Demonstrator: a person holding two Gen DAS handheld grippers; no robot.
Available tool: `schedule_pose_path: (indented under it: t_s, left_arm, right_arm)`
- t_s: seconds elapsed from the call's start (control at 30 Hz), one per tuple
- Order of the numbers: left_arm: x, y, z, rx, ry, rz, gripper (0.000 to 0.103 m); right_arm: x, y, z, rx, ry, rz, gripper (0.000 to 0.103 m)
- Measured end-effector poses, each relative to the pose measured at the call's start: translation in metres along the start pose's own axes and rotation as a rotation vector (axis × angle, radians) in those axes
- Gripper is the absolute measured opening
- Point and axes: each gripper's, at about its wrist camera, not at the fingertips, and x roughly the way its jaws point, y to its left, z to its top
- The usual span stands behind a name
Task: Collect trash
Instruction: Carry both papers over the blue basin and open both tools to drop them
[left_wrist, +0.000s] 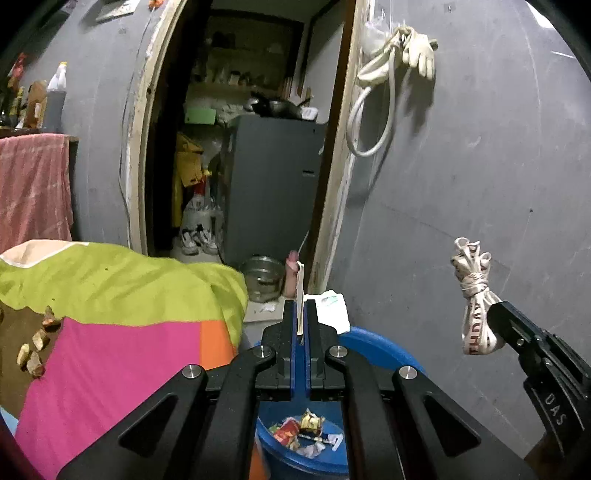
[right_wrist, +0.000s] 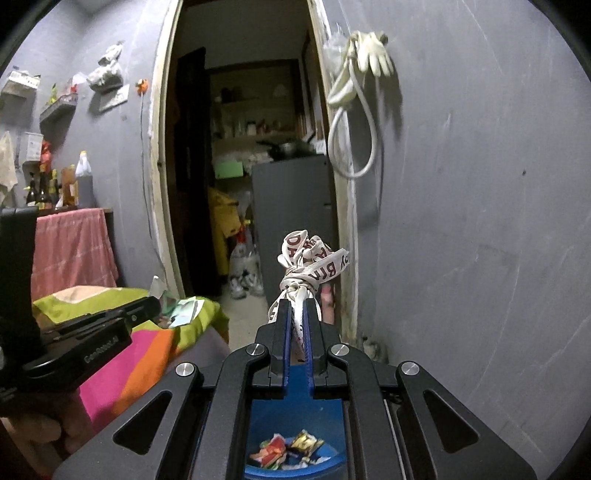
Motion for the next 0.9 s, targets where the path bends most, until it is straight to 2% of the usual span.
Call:
schedule_pose_path:
  t_s: [0.33,0.57,0.67,0.73,0.9]
  left_arm:
    - [0.019,0.002,-0.013,0.017,0.089,0.001,0.002]
    - [0.027,0.012,-0.013,-0.019,0.13,-0.007,0.003]
    - [0.028,0.015,-0.012,-0.035,0.145,-0.016,0.009]
    - [0.029,0.015,-0.01,-0.048,0.155,-0.031,0.017]
    - [0.027,0.015,-0.007,-0.066,0.168,-0.047,0.02]
  right_arm:
    - [0.03,-0.003,-0.013,0.02,0.112,0.015,0.006]
    - [0.045,-0.006,-0.017,0.026,0.164,0.021,0.006]
    - [0.048,-0.009,-0.016,0.028,0.171,0.022,0.007]
    - [0.051,-0.009,-0.015,0.03,0.179,0.027,0.008]
    - [0.054,-0.011,-0.011,0.035,0.187,0.033,0.009]
